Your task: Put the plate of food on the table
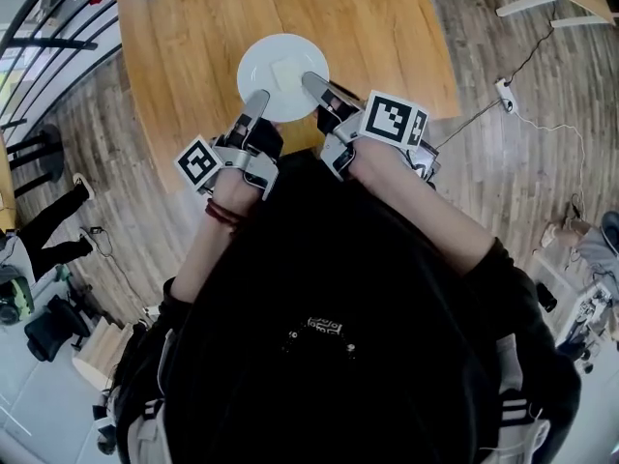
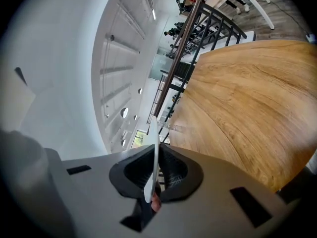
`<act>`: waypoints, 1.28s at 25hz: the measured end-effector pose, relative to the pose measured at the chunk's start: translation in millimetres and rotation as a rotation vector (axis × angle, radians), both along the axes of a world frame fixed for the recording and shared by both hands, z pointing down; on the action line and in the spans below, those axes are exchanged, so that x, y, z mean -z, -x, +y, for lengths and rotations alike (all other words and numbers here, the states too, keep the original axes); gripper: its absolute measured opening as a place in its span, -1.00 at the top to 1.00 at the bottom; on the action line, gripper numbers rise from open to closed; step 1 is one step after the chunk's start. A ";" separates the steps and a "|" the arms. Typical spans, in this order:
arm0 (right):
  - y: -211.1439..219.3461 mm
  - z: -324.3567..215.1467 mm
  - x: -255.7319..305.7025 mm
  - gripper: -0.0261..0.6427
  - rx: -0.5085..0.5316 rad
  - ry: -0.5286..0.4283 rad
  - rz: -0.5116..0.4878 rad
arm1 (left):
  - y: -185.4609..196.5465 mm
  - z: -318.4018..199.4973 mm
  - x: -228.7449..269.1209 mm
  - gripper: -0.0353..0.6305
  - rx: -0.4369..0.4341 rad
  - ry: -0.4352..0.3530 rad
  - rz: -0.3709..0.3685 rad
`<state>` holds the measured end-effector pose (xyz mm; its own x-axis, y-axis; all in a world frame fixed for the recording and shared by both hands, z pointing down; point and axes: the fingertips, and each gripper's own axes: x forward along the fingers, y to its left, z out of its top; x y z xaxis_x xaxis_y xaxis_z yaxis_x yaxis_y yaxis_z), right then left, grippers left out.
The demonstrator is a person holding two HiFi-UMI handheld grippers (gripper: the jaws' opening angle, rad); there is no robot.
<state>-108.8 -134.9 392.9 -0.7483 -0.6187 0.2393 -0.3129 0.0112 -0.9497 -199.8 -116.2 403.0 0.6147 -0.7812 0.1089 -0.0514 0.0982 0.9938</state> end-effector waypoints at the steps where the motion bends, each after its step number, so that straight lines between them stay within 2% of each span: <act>1: 4.1 -1.4 0.1 0.82 -0.005 -0.004 0.002 | 4.1 -2.3 0.2 0.82 -0.005 -0.003 0.003; 12: 16.9 -9.3 -6.8 0.82 -0.047 -0.003 0.026 | 16.3 -14.4 -6.7 0.82 -0.055 -0.003 0.024; 15: 17.5 -7.0 -6.4 0.82 -0.026 -0.006 0.035 | 15.5 -10.0 -7.5 0.82 -0.045 0.009 0.034; 24: 18.8 -10.7 -23.1 0.82 0.006 0.026 -0.005 | 17.3 -10.0 -19.7 0.82 -0.003 0.013 -0.006; 29: 23.9 -32.1 -44.6 0.82 0.040 0.060 -0.018 | 21.6 -28.4 -39.3 0.82 0.020 0.046 -0.025; 32: 34.7 -46.7 -56.8 0.82 0.054 0.083 -0.015 | 31.2 -42.2 -50.2 0.82 0.035 0.070 -0.012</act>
